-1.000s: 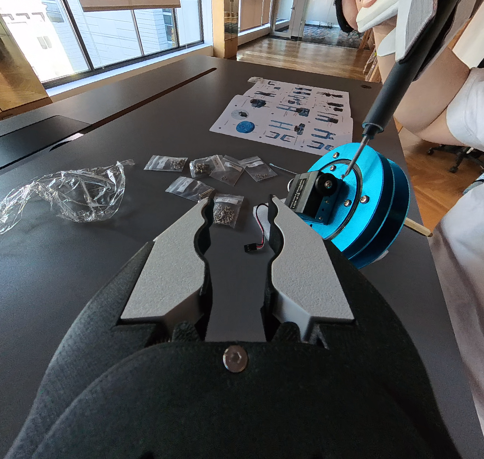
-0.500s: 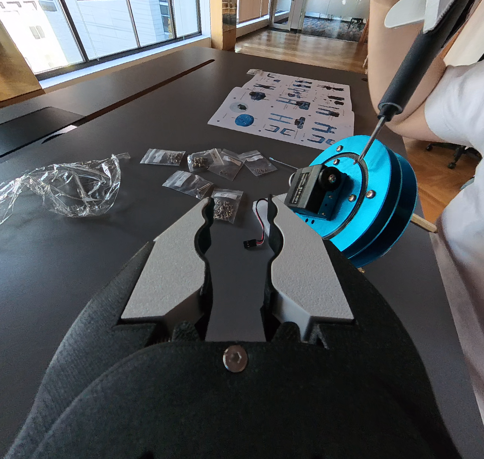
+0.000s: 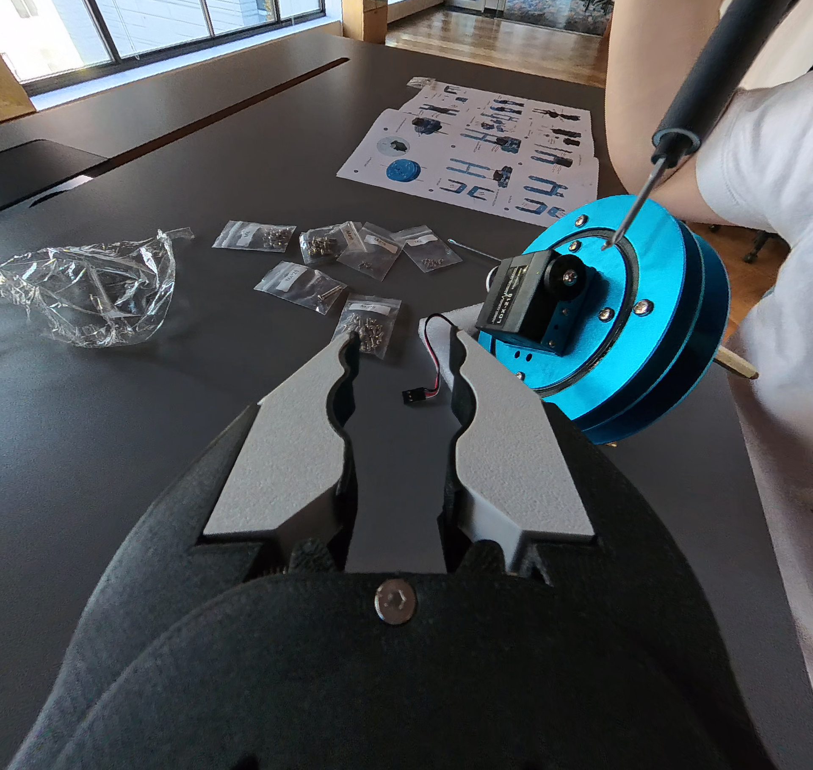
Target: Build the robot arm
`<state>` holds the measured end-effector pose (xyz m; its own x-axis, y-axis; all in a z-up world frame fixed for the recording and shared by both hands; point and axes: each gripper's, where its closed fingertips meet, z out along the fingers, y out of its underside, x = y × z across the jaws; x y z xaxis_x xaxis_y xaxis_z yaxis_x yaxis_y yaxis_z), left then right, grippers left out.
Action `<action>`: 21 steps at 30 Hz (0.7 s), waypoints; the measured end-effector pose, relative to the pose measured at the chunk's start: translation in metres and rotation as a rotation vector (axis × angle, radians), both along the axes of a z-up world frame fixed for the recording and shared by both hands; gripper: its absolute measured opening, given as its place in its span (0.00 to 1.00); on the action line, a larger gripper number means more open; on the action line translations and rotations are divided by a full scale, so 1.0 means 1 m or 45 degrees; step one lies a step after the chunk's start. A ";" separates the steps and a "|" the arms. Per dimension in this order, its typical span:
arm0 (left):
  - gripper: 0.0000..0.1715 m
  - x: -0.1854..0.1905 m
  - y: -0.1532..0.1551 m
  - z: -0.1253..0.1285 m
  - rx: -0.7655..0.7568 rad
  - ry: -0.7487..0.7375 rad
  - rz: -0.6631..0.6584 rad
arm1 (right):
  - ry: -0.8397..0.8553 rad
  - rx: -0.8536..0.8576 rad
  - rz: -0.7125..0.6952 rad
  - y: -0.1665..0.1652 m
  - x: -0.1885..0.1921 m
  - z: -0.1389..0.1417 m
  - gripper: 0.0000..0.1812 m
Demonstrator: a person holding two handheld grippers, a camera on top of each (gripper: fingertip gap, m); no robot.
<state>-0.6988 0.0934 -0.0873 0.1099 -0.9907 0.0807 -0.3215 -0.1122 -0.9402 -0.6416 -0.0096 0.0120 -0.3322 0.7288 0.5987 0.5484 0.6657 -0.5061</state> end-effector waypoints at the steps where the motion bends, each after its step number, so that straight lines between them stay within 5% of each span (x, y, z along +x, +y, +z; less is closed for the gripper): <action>1: 0.23 0.000 0.000 0.000 0.007 0.005 0.005 | -0.003 -0.002 0.003 0.000 0.000 -0.001 0.09; 21: 0.24 -0.003 0.003 -0.002 0.060 0.051 0.033 | -0.033 0.030 0.018 0.000 -0.002 -0.007 0.09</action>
<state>-0.7015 0.0967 -0.0894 0.1381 -0.9900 0.0293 -0.3565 -0.0773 -0.9311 -0.6440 -0.0100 0.0051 -0.3578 0.7098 0.6068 0.5514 0.6850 -0.4762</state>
